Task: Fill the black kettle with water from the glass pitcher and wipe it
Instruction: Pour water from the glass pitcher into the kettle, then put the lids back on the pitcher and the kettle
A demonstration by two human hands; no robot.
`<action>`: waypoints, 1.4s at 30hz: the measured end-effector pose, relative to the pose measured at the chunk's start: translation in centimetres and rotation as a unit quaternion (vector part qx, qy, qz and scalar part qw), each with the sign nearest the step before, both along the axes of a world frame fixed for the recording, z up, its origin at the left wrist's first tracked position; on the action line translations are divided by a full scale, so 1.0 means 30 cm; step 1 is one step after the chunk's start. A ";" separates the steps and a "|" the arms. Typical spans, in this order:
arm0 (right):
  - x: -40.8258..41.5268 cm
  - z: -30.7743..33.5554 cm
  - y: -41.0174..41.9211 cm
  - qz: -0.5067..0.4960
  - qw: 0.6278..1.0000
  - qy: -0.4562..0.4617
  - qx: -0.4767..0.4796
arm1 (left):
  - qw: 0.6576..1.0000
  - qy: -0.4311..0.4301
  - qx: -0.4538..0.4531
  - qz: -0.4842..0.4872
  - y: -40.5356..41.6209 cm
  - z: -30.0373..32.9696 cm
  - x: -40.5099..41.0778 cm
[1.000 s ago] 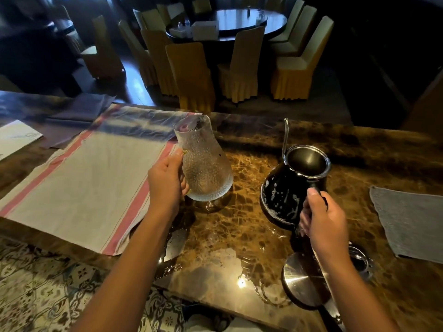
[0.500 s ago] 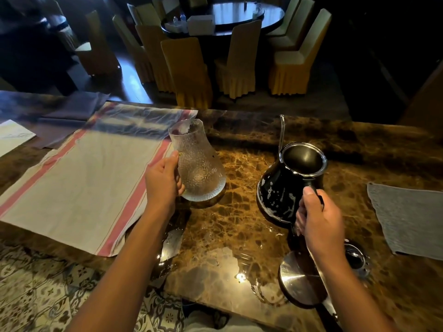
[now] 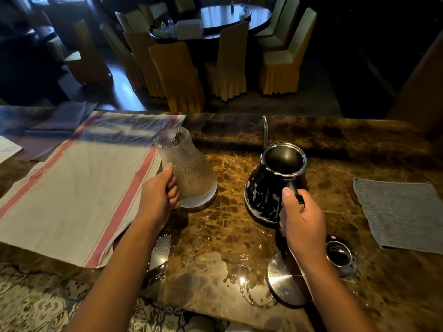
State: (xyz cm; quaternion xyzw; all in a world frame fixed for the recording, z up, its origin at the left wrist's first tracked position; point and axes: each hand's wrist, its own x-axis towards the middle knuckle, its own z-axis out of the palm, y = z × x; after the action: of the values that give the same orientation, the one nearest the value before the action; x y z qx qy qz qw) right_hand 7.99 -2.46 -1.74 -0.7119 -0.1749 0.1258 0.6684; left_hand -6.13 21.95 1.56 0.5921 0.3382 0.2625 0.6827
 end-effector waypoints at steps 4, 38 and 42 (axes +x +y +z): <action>0.005 -0.006 -0.002 0.001 1.000 0.002 -0.003 | 1.000 0.012 -0.002 -0.001 -0.022 -0.003 0.004; -0.239 -0.024 -0.309 0.105 0.925 -0.078 -0.356 | 0.998 0.039 0.000 -0.056 -0.002 -0.068 -0.025; -0.280 -0.034 -0.249 0.107 0.887 -0.086 -0.441 | 0.991 0.033 -0.024 -0.130 0.042 -0.068 -0.050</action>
State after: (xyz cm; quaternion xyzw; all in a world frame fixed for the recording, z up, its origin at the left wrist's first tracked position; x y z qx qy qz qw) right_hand -0.40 -9.93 -2.77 -0.9183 -0.2334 0.1990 0.2505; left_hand -7.63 23.21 -0.49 0.6230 0.2869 0.1432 0.7135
